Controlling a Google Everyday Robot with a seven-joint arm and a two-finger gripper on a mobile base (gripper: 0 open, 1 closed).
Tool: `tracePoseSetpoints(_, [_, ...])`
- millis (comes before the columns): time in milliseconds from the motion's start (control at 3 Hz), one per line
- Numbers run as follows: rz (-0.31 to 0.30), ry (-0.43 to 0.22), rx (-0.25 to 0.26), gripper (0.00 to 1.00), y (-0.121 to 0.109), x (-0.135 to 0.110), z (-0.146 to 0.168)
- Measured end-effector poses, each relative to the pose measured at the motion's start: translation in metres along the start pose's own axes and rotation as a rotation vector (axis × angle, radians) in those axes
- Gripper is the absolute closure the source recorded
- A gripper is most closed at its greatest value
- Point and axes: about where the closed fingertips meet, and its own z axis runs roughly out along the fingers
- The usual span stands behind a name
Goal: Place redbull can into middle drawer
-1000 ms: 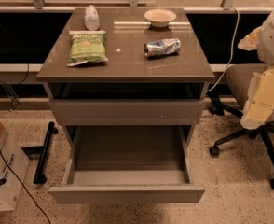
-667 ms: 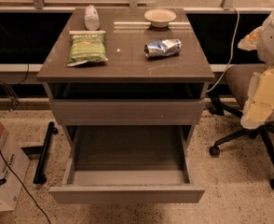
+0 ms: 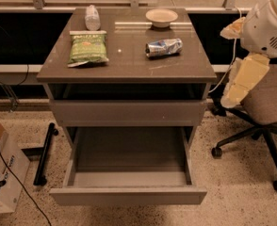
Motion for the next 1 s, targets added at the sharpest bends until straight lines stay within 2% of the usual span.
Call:
tracePoseSetpoints(333, [-0.02, -0.094, 0.002, 0.0, -0.04, -0.027, 0.022])
tracePoseSetpoints(667, [-0.02, -0.094, 0.003, 0.0, -0.04, -0.027, 0.022])
tracePoseSetpoints(1000, [0.008, -0.105, 0.055, 0.0, -0.057, -0.041, 0.034])
